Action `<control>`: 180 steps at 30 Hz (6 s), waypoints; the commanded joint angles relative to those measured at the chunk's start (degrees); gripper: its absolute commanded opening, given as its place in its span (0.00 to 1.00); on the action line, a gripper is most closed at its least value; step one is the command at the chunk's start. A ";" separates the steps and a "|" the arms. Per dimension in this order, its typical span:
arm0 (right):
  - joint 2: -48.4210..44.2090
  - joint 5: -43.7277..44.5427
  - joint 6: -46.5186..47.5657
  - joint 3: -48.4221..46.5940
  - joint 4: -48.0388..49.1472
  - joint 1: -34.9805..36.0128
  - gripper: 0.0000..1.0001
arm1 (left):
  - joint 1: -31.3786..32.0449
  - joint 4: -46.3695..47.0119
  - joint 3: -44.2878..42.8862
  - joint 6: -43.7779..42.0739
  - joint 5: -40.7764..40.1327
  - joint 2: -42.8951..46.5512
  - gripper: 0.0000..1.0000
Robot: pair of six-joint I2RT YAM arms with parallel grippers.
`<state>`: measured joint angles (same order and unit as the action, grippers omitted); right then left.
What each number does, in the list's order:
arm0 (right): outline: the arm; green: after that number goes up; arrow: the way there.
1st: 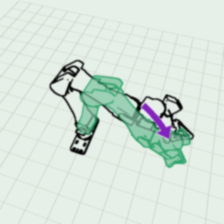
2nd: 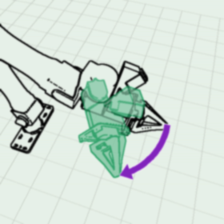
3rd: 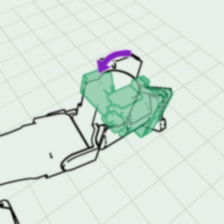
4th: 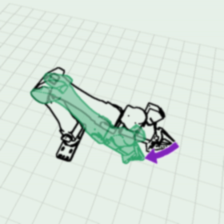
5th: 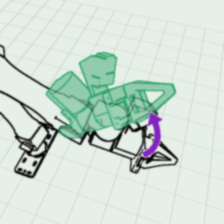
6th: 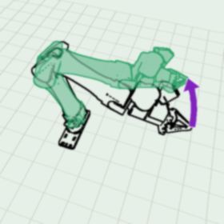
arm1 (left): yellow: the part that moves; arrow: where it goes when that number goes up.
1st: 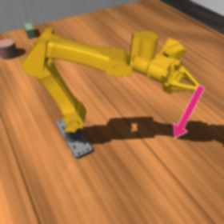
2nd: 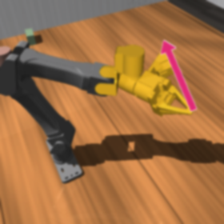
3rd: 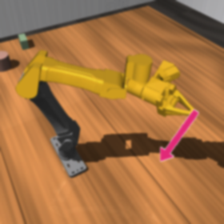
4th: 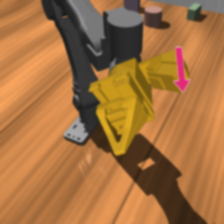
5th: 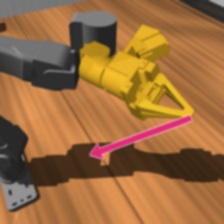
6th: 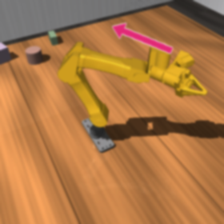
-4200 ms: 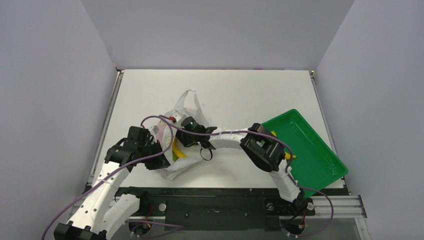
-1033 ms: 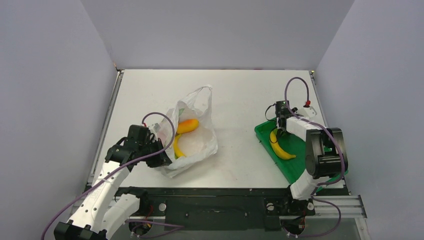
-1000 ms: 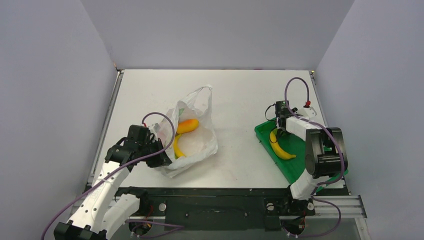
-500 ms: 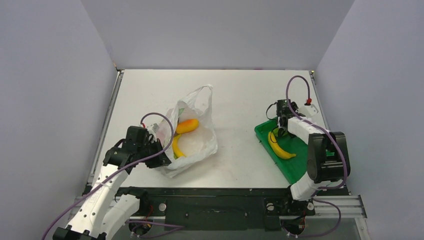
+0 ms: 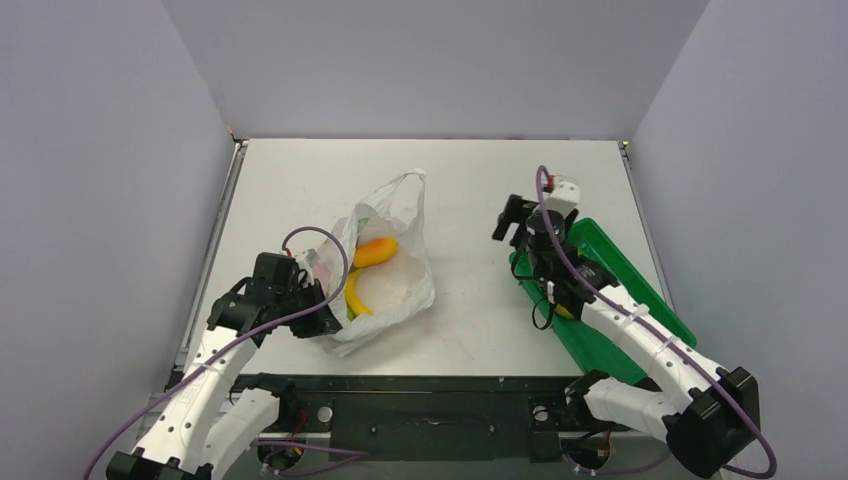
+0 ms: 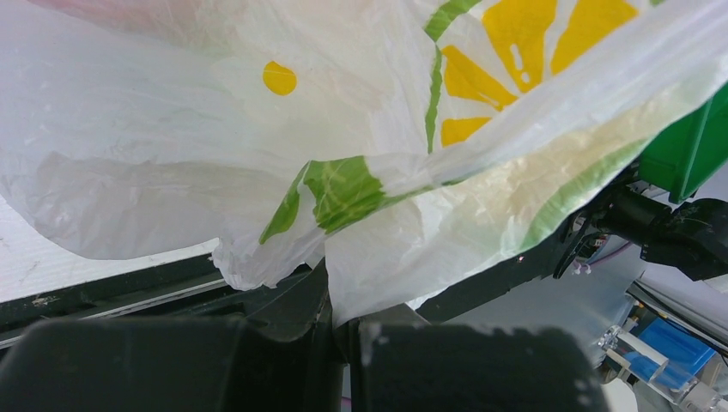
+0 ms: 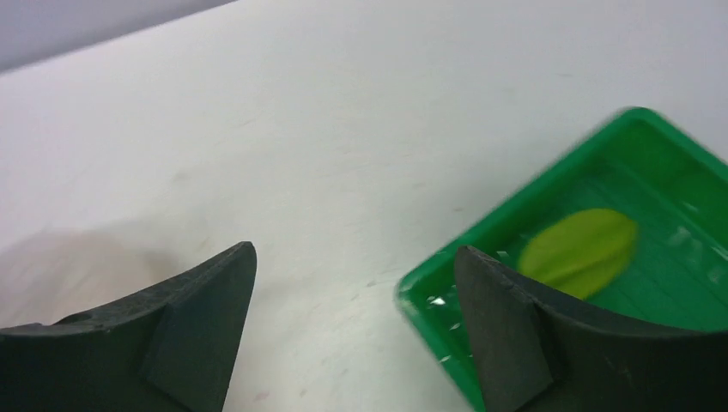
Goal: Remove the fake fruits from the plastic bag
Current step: Take out the fake fruit from the plastic bag, then place the fake fruit in the bin.
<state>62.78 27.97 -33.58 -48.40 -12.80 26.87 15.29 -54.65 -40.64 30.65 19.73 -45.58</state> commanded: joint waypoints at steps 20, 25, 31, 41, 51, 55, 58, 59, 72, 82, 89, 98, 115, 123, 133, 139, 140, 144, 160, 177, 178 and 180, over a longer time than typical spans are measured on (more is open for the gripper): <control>37.76 -23.51 20.88 -19.38 23.09 36.33 0.54 | 0.02 -5.09 -2.30 -0.70 -1.83 2.95 0.00; 46.03 -25.83 18.32 -21.52 28.04 36.09 0.55 | 0.01 -5.80 -2.46 -0.27 -3.51 3.78 0.00; 50.20 -34.37 16.65 -21.01 32.67 36.06 0.76 | 0.00 -5.52 -2.27 -0.29 -3.03 2.99 0.00; 55.75 -35.50 20.39 -22.90 31.40 37.19 0.89 | 0.01 -4.95 -1.81 -0.01 -2.91 2.54 0.00; 57.85 -11.16 23.50 -20.66 27.49 41.81 0.80 | 0.00 -5.08 -1.77 -0.03 -2.98 2.49 0.00; 55.84 -8.55 21.31 -18.70 29.44 40.67 0.59 | 0.01 -4.69 -1.49 0.12 -3.31 2.74 0.00; 54.67 -10.07 20.92 -19.10 30.41 39.99 0.39 | 0.05 -4.36 -1.09 0.28 -3.48 2.86 0.00; 54.23 -10.53 20.88 -19.69 30.43 39.88 0.35 | 0.03 -4.30 -0.99 0.41 -3.58 2.89 0.00; 44.40 -13.32 18.98 -21.25 29.03 38.69 0.02 | 0.01 -2.42 0.07 0.37 -2.84 1.83 0.00; 39.96 -30.88 17.20 -19.60 26.15 37.08 0.00 | 0.04 -1.24 -0.04 0.69 -2.54 1.80 0.00; 34.26 -37.74 15.23 -13.81 23.18 35.86 0.00 | 0.00 0.36 -0.39 1.34 -3.00 2.59 0.00; 22.96 -45.72 19.97 -9.51 15.25 36.66 0.00 | 0.00 1.82 -0.84 1.79 -3.29 3.82 0.00; -13.37 -22.05 18.30 9.34 21.01 29.28 0.00 | -0.07 2.58 -1.10 1.54 -3.54 2.95 0.00; -22.61 22.62 1.51 15.93 10.32 19.77 0.00 | -0.06 2.56 -0.66 1.72 -3.31 3.50 0.00; -8.98 10.81 -12.73 16.66 -2.26 -12.72 0.00 | -0.07 2.82 -0.59 1.67 -3.03 2.96 0.00; 3.69 8.72 -13.02 11.05 -5.41 -18.56 0.00 | -0.04 2.57 -0.47 1.72 -3.20 3.24 0.00; 4.56 8.21 -13.53 10.50 -5.45 -19.59 0.00 | -0.06 2.55 -0.44 1.71 -3.20 3.28 0.00; 11.34 5.73 -11.06 8.18 -4.48 -21.00 0.00 | -0.15 2.53 -0.48 1.71 -3.20 3.37 0.00; 24.73 -0.64 -7.66 0.11 -4.99 -21.76 0.22 | -0.17 2.66 -0.41 1.73 -3.15 3.31 0.00; 6.87 -1.16 -0.95 4.63 -3.59 -18.11 0.76 | -0.15 2.88 -0.42 1.71 -2.91 2.91 0.00; 5.48 -0.96 -0.25 4.72 -3.66 -16.90 0.76 | -0.12 2.93 -0.47 1.70 -2.84 2.85 0.00; -1.00 -2.35 1.92 5.31 -3.05 -14.70 0.76 | -0.23 2.97 -0.48 1.73 -2.83 2.83 0.00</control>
<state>71.00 25.17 -36.14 -43.92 -18.04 8.75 15.22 -54.13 -40.62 32.36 16.32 -42.76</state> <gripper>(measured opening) 0.763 0.004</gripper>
